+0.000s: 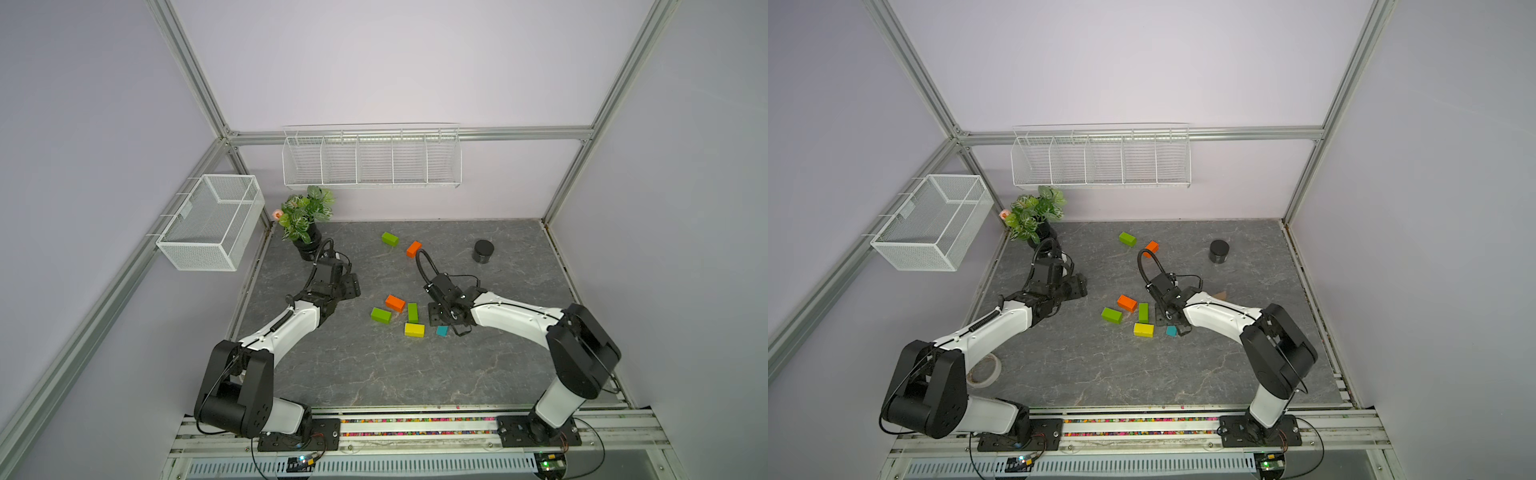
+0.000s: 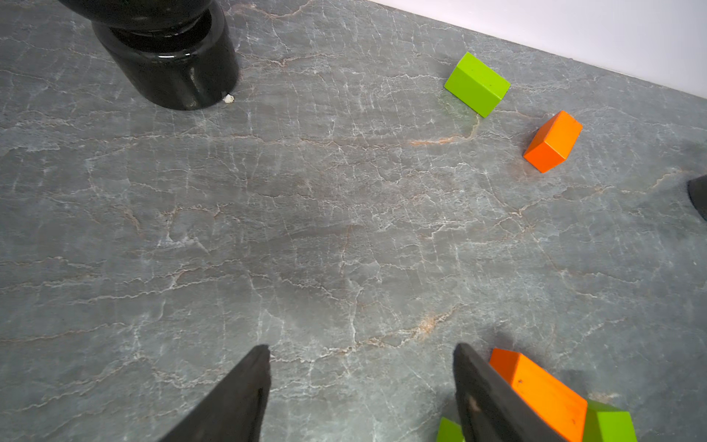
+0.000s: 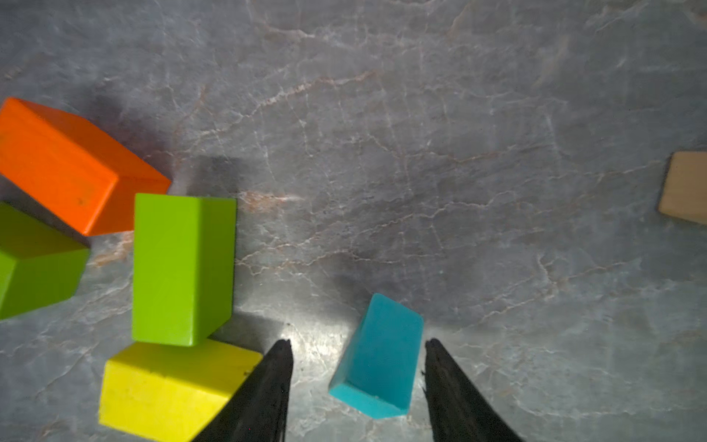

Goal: Assemble a piece of candy with building blocks
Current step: Pick up the building block from the center of the board.

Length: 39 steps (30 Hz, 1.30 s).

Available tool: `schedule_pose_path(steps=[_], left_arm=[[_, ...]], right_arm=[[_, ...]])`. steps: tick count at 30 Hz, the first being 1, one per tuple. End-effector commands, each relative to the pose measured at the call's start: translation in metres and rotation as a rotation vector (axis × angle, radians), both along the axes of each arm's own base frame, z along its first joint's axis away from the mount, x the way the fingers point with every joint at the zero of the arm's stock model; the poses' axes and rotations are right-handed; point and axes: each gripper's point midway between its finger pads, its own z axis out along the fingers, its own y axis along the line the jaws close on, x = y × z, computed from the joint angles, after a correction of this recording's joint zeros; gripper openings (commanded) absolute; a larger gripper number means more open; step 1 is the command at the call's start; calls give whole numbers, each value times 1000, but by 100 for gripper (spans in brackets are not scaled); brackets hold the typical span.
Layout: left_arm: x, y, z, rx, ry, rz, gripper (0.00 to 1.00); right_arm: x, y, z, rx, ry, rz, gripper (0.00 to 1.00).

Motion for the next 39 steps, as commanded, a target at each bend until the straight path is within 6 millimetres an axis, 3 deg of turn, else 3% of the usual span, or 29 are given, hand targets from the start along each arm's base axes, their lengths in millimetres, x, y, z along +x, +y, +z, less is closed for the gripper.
schedule_pose_path(steps=[1,9,16,25,33,39], left_arm=[[4,-4,5,-21,-4,4,76],[5,-6,1,-23,5,2,76],[5,-6,-4,-21,19,1,76],[5,-6,-7,-21,29,3,76],[5,-6,-10,-22,36,2,76],[6,-7,-12,-21,42,2,76]], right_arm=[[-7,-14,-5,-86,30,-89,58],[-14,-34,-6,-173,30,-135,59],[-16,-21,-20,-121,66,-114,56],[-27,-31,-29,-124,102,-134,52],[-26,-36,-31,-124,103,-151,35],[-16,-63,-11,-148,44,-203,18]])
